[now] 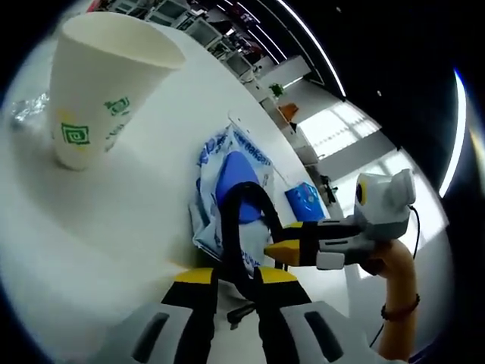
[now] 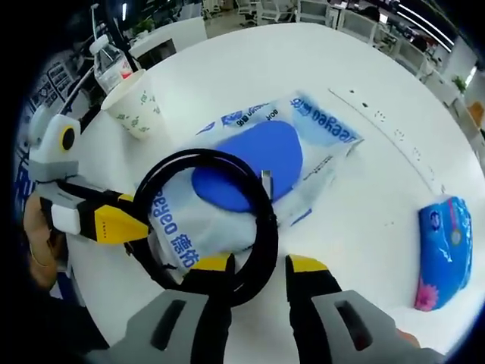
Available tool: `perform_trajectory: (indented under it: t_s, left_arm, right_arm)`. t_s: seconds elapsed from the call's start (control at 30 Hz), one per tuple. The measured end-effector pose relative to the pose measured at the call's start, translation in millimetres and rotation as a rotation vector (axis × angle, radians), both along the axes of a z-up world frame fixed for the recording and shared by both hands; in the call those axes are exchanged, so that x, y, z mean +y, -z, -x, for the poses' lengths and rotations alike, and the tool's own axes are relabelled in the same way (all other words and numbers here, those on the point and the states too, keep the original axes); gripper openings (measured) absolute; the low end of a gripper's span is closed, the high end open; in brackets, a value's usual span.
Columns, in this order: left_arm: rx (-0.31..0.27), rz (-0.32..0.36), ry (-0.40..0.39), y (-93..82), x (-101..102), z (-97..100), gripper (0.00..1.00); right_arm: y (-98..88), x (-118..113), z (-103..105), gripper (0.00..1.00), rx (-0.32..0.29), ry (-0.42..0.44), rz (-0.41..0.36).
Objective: Arrange the tabletop items into an orderly group along one side of the table until the central work area is clear of visible clutter.
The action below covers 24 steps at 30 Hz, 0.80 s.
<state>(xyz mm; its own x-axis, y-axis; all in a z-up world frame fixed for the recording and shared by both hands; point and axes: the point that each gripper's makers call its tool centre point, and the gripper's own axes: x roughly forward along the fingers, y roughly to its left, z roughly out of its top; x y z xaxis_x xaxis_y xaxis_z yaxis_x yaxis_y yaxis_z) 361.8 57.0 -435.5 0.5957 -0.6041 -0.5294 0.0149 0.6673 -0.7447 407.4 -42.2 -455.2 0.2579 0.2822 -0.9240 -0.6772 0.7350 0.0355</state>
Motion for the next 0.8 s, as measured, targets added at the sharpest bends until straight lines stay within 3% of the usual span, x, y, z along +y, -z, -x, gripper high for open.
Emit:
perform_trajectory:
  t_s: [0.43,0.8]
  left_arm:
    - [0.006,0.006,0.018,0.5,-1.8,2.9,0.11]
    - [0.006,-0.003,0.036,0.7,-1.5,4.7,0.1]
  right_arm:
    - [0.6,1.9,1.0,0.16,-0.015,-0.032,0.017]
    - [-6.4,3.1,-3.4,0.08,0.018,0.096,-0.099]
